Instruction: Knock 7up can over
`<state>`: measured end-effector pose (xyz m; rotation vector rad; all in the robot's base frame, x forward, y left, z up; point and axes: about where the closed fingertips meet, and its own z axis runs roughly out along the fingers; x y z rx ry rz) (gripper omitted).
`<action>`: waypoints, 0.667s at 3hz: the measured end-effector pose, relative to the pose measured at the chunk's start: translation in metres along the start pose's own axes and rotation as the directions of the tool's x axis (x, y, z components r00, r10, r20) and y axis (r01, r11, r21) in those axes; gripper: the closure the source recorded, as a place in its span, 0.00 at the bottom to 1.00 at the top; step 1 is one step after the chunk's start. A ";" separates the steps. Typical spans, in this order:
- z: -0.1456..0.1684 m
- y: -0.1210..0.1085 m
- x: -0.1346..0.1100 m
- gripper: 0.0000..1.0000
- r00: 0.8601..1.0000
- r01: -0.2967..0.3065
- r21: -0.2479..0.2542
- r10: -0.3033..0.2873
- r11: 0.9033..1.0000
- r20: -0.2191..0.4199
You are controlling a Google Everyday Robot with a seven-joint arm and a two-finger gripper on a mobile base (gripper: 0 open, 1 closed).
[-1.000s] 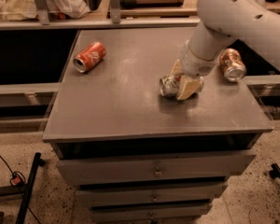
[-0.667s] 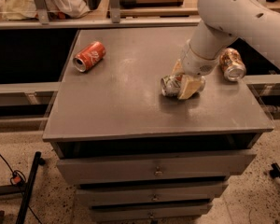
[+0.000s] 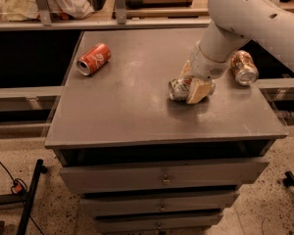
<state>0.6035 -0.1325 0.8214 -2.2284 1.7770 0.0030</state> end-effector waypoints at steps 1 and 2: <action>-0.004 -0.001 -0.001 0.00 1.000 0.000 0.000 0.000 1.000 0.000; -0.004 -0.001 -0.001 0.00 1.000 0.000 0.000 0.000 1.000 0.000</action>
Offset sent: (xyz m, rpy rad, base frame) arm 0.0000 0.0000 0.0035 0.0000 -0.0001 -0.0001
